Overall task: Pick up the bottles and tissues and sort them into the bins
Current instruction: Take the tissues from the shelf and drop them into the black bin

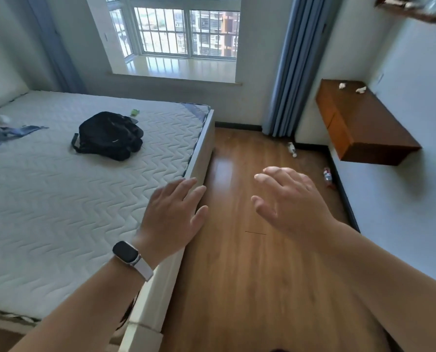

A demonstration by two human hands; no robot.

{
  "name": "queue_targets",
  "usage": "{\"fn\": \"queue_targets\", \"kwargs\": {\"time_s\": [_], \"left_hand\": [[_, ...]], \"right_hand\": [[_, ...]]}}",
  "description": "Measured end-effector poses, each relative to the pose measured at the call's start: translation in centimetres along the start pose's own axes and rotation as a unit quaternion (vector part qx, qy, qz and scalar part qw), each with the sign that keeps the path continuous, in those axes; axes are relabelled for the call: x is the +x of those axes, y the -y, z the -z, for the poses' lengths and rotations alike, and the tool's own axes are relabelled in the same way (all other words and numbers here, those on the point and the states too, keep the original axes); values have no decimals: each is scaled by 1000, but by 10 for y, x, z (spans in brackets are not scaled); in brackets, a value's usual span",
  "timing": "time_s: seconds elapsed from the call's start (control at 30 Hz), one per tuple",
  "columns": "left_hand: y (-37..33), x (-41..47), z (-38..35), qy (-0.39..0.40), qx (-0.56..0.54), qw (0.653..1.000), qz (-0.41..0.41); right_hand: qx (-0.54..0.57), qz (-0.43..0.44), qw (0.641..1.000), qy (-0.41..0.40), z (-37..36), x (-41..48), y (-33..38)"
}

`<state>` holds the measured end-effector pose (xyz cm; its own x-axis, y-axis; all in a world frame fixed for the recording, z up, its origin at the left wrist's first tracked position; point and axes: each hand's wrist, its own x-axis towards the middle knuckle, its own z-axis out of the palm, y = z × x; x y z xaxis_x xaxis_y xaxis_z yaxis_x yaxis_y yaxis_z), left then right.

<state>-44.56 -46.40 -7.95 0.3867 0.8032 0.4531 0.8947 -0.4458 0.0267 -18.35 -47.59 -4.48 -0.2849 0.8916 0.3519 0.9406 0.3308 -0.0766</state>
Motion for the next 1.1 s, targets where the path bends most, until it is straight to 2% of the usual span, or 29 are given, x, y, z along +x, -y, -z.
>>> {"fn": "queue_targets", "kwargs": {"time_s": [0.17, 0.4, 0.67, 0.93, 1.1], "left_hand": [[11, 50, -22, -12, -32, 999, -34], [-6, 121, -71, 5, -54, 996, -75], [-23, 247, -137, 37, -27, 996, -80], [-77, 409, -196, 39, -27, 992, -120], [-94, 468, -225, 55, -46, 988, -138]], "right_hand": [[-17, -43, 999, -17, -6, 21, -21], [-7, -91, 996, 5, -35, 55, -88], [20, -112, 994, 6, -75, 143, -210], [1, -144, 990, -4, -75, 202, -359], [3, -168, 986, -3, -73, 229, -409]]}}
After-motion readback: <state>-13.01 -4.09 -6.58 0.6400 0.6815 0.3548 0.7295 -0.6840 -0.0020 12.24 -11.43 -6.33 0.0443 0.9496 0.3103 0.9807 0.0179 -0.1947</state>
